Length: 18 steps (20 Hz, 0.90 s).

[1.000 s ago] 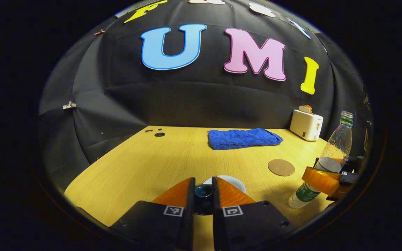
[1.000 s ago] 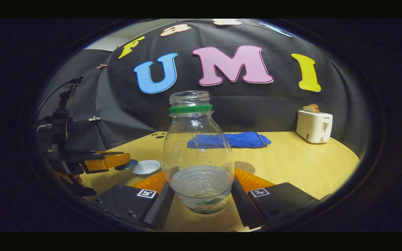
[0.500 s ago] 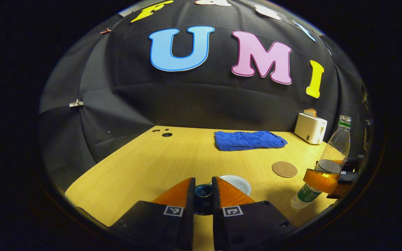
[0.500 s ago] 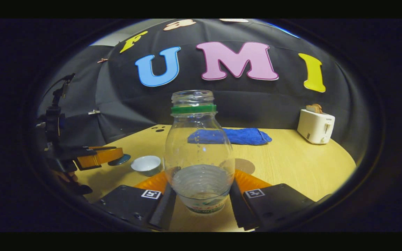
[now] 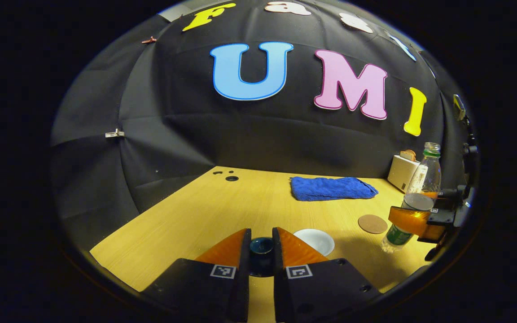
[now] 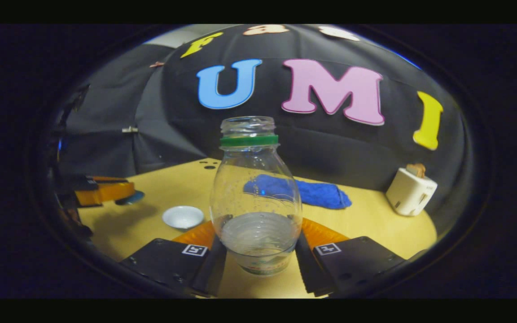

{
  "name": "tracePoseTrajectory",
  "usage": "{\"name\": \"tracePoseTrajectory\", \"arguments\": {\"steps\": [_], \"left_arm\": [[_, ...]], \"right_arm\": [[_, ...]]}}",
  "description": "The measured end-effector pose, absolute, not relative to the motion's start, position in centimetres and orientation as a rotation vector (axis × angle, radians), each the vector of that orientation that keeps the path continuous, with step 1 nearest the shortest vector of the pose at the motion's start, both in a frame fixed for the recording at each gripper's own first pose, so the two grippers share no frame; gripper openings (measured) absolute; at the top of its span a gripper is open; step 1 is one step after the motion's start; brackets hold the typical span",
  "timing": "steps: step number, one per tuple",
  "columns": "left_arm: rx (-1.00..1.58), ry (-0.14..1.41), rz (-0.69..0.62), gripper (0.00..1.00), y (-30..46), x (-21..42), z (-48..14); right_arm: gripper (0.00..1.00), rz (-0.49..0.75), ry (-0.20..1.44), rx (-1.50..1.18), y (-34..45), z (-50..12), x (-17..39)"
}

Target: Open the teacup lid with one hand, grasp the water bottle and pour water into the teacup with the other hand; after pouring, place the water bottle on the coaster and then close the teacup lid.

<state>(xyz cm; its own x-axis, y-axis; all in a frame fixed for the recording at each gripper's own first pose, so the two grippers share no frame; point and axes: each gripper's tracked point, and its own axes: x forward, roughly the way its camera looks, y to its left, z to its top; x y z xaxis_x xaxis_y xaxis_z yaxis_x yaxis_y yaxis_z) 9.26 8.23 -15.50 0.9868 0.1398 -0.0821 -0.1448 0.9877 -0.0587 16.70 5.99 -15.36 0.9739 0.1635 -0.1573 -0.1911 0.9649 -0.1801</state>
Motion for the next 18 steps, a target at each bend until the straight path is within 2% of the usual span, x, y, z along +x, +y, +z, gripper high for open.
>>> {"name": "tracePoseTrajectory", "arguments": {"steps": [1,2,4,5,7,8,9,10,18], "left_arm": [[-0.083,0.077,0.146,0.26,8.5,8.9,-15.5],[-0.096,0.076,0.153,0.26,8.8,8.7,-15.6],[-0.115,0.077,0.166,0.26,9.7,8.2,-16.0],[-0.119,0.078,0.17,0.23,10.1,8.1,-16.2],[-0.111,0.083,0.178,0.23,11.1,8.1,-16.6],[-0.104,0.085,0.182,0.26,11.7,8.1,-16.7],[-0.101,0.084,0.186,0.23,12.3,8.0,-16.6],[-0.101,0.08,0.189,0.26,12.8,8.0,-16.5],[-0.095,0.091,0.196,0.26,15.8,7.5,-17.2]], "right_arm": [[0.67,0.177,0.138,-0.267,5.7,-15.1,17.4],[0.71,0.173,0.131,-0.335,5.5,-14.9,18.0],[0.72,0.148,0.113,-0.45,4.9,-14.6,19.1],[0.72,0.134,0.112,-0.491,4.5,-14.6,19.6],[0.71,0.117,0.112,-0.564,4.6,-14.9,20.6],[0.71,0.116,0.111,-0.603,4.8,-15.1,21.1],[0.71,0.12,0.108,-0.641,5.3,-15.3,21.4],[0.71,0.124,0.107,-0.678,5.6,-15.7,21.8],[0.71,0.178,0.088,-0.967,8.7,-18.4,24.0]]}}
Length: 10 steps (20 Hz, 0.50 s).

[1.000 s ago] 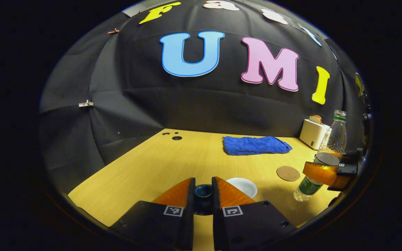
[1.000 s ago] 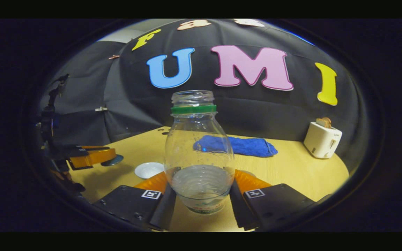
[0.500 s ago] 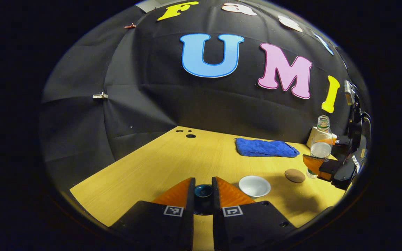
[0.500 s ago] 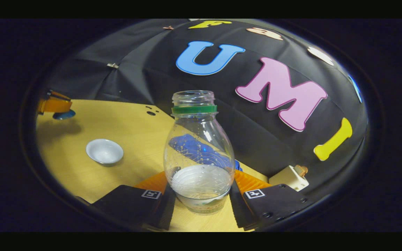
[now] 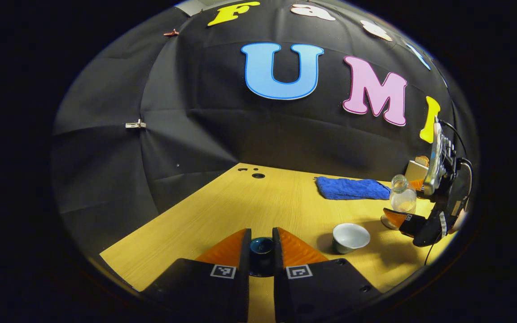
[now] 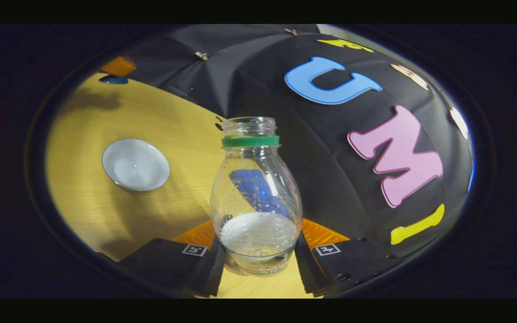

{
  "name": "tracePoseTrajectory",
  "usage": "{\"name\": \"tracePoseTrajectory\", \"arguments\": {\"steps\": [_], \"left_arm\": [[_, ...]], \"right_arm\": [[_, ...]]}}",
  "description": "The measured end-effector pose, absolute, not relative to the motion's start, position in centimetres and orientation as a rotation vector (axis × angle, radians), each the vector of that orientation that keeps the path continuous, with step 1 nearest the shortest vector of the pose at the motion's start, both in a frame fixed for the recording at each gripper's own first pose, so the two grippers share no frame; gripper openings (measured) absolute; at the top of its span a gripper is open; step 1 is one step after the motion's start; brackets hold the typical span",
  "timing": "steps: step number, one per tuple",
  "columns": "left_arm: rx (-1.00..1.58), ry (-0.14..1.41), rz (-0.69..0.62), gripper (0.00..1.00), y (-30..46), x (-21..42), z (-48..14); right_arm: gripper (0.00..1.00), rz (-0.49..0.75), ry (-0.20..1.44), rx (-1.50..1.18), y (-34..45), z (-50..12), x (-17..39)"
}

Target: Open the teacup lid with one hand, grasp the water bottle and pour water into the teacup with the other hand; after pouring, place the water bottle on the coaster and then close the teacup lid.

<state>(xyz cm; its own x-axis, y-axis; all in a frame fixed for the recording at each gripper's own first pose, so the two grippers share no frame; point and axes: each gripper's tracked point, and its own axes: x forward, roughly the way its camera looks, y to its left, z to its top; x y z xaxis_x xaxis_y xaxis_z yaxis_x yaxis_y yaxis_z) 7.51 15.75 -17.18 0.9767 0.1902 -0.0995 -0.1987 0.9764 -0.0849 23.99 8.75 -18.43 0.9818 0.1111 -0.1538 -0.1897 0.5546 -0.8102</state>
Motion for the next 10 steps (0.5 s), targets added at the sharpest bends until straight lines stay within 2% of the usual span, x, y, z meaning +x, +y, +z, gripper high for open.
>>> {"name": "tracePoseTrajectory", "arguments": {"steps": [5,6,10], "left_arm": [[-0.115,0.102,0.186,0.26,16.8,7.2,-17.7],[-0.124,0.103,0.182,0.29,16.9,7.1,-17.8],[-0.137,0.112,0.166,0.22,17.5,7.2,-18.1]], "right_arm": [[0.71,0.221,0.087,-1.121,10.1,-20.0,24.7],[0.71,0.227,0.081,-1.157,10.4,-20.1,24.8],[0.71,0.25,0.058,-1.257,10.9,-20.3,25.0]]}}
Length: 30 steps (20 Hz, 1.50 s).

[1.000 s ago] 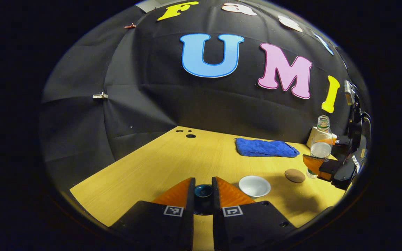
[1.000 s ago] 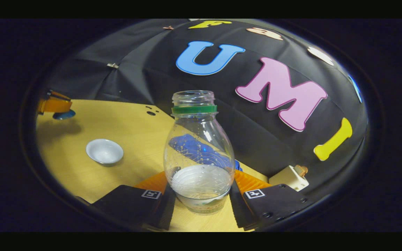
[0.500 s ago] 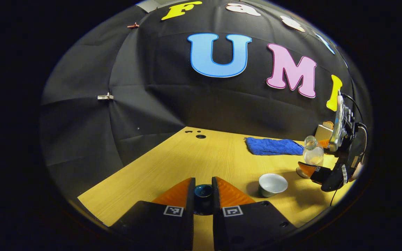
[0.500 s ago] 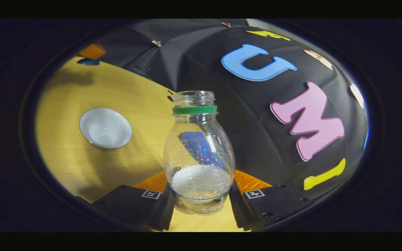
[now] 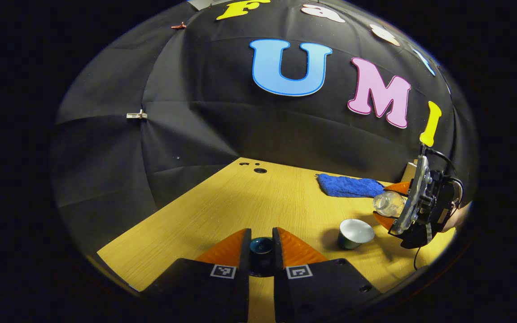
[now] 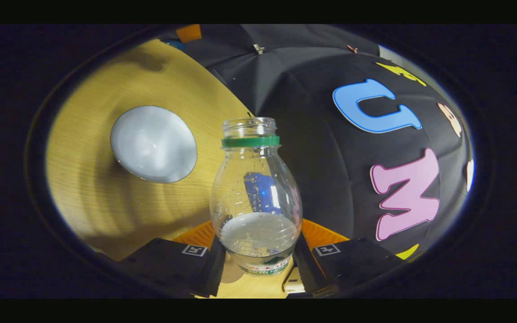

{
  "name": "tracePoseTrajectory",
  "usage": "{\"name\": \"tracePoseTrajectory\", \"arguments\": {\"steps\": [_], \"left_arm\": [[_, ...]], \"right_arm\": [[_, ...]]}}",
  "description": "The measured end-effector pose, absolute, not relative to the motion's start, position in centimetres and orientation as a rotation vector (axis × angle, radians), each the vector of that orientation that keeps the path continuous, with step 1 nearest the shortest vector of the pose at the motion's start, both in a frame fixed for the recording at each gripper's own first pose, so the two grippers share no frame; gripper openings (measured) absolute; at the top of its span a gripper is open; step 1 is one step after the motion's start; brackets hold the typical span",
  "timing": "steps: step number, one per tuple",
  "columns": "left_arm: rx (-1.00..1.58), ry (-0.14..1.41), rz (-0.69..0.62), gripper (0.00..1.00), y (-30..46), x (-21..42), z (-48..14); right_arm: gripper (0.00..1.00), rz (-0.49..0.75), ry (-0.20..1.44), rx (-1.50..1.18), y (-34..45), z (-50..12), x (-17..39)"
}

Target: Open the teacup lid with one hand, grasp the water bottle and pour water into the teacup with the other hand; after pouring, place the water bottle on the coaster and then close the teacup lid.

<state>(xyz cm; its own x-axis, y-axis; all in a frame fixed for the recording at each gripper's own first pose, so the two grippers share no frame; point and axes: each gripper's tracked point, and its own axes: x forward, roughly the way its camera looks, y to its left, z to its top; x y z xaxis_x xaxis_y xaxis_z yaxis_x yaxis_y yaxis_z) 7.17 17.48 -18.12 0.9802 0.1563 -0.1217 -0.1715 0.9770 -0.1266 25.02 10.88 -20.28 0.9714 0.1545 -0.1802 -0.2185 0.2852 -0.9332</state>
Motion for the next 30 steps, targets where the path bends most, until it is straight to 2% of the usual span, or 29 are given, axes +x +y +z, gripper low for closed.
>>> {"name": "tracePoseTrajectory", "arguments": {"steps": [1,3,4,5,6,7,8,12,13,15,16,17,20,21,22,23,24,29,30], "left_arm": [[-0.134,0.112,0.163,0.27,17.7,7.2,-18.1],[-0.13,0.113,0.158,0.23,18.0,7.3,-18.1],[-0.13,0.114,0.157,0.26,18.1,7.4,-18.1],[-0.131,0.115,0.156,0.23,18.3,7.4,-18.1],[-0.133,0.115,0.156,0.27,18.5,7.4,-18.2],[-0.134,0.117,0.157,0.23,18.6,7.3,-18.3],[-0.136,0.12,0.159,0.26,18.8,7.4,-18.5],[-0.143,0.129,0.164,0.27,19.2,7.0,-18.7],[-0.144,0.13,0.165,0.23,19.3,7.0,-18.7],[-0.142,0.134,0.165,0.26,19.3,7.0,-19.0],[-0.143,0.137,0.165,0.26,19.4,6.9,-19.0],[-0.142,0.136,0.167,0.26,19.5,6.8,-18.9],[-0.128,0.132,0.175,0.26,19.8,6.6,-18.9],[-0.124,0.132,0.174,0.22,19.8,6.5,-18.7],[-0.121,0.132,0.172,0.26,19.8,6.4,-18.7],[-0.117,0.131,0.17,0.22,19.8,6.3,-18.7],[-0.11,0.132,0.168,0.26,19.9,6.1,-18.7],[-0.075,0.138,0.158,0.23,19.8,6.0,-19.0],[-0.077,0.138,0.156,0.3,19.8,6.0,-19.0]], "right_arm": [[0.71,0.252,0.061,-1.271,11.0,-20.4,25.2],[0.71,0.255,0.061,-1.303,11.1,-20.6,25.6],[0.71,0.257,0.058,-1.323,11.2,-20.8,25.8],[0.71,0.258,0.057,-1.346,11.2,-20.9,25.8],[0.71,0.258,0.057,-1.37,11.2,-21.0,25.9],[0.71,0.259,0.056,-1.393,11.3,-21.0,25.8],[0.71,0.256,0.05,-1.415,11.3,-21.0,26.0],[0.71,0.245,0.033,-1.482,11.2,-20.6,25.8],[0.71,0.242,0.029,-1.5,11.0,-20.5,25.9],[0.71,0.235,0.025,-1.531,10.9,-20.3,25.9],[0.67,0.233,0.023,-1.544,11.0,-20.2,26.0],[0.71,0.232,0.018,-1.554,11.0,-20.1,25.9],[0.71,0.237,0.006,-1.592,11.2,-20.0,25.8],[0.71,0.243,-0.001,-1.607,11.2,-19.9,25.9],[0.71,0.254,-0.011,-1.614,11.4,-19.8,25.8],[0.71,0.259,-0.018,-1.621,11.4,-19.8,25.8],[0.71,0.261,-0.023,-1.633,11.4,-19.8,25.7],[0.71,0.269,-0.048,-1.677,11.6,-19.8,25.5],[0.71,0.271,-0.059,-1.694,11.6,-19.7,25.5]]}}
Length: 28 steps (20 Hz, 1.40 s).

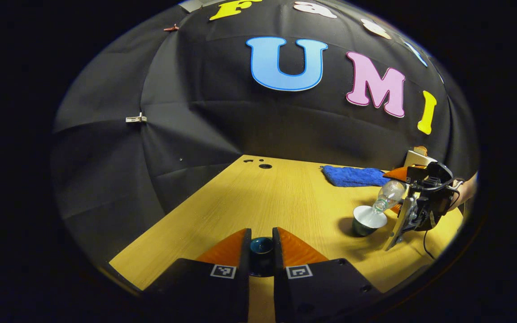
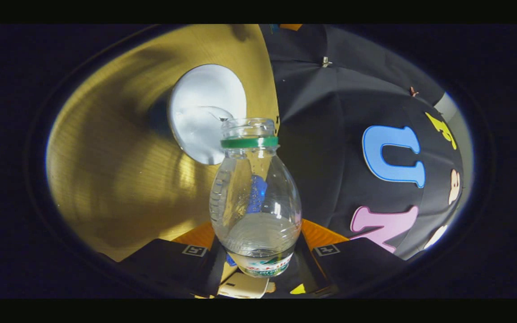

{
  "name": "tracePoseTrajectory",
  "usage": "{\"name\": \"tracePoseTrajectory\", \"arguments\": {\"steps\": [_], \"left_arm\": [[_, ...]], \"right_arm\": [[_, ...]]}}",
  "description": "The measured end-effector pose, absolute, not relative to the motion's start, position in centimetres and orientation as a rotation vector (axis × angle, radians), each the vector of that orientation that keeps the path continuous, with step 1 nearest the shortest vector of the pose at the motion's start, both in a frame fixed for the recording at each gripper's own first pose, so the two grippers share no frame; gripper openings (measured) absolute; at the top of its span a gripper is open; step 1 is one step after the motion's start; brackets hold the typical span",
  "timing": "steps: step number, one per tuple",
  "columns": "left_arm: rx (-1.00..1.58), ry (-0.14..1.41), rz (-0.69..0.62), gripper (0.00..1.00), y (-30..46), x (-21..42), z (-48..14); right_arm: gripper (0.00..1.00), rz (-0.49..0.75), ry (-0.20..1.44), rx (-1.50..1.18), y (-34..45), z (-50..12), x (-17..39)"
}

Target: Open the teacup lid with one hand, grasp the water bottle and pour water into the teacup with the other hand; after pouring, place the water bottle on the coaster and then close the teacup lid.

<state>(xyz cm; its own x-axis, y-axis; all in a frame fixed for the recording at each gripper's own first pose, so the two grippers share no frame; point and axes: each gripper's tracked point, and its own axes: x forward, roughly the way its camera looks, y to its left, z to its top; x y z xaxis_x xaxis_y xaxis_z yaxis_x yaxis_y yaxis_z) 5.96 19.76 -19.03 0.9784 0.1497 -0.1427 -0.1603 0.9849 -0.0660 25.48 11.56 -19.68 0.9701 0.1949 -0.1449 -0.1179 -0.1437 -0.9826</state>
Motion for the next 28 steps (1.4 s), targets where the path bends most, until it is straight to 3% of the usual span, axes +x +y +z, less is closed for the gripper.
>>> {"name": "tracePoseTrajectory", "arguments": {"steps": [7,10,15,16,17,25,28], "left_arm": [[-0.074,0.134,0.147,0.22,19.4,5.9,-18.9],[-0.071,0.133,0.15,0.27,19.4,5.8,-18.9],[-0.062,0.141,0.153,0.27,19.2,5.5,-19.4],[-0.064,0.14,0.151,0.22,19.1,5.4,-19.4],[-0.064,0.139,0.151,0.26,19.0,5.4,-19.4],[-0.061,0.137,0.16,0.22,19.1,5.0,-19.5],[-0.06,0.136,0.165,0.27,19.3,4.5,-19.6]], "right_arm": [[0.71,0.276,-0.083,-1.739,11.1,-19.3,25.6],[0.71,0.277,-0.11,-1.765,11.5,-18.9,25.6],[0.71,0.286,-0.153,-1.81,11.6,-18.4,25.7],[0.71,0.282,-0.169,-1.825,12.1,-18.2,25.6],[0.71,0.278,-0.186,-1.841,12.1,-18.0,25.5],[0.71,0.269,-0.286,-1.923,12.6,-16.2,25.6],[0.71,0.287,-0.324,-1.96,13.0,-16.2,25.7]]}}
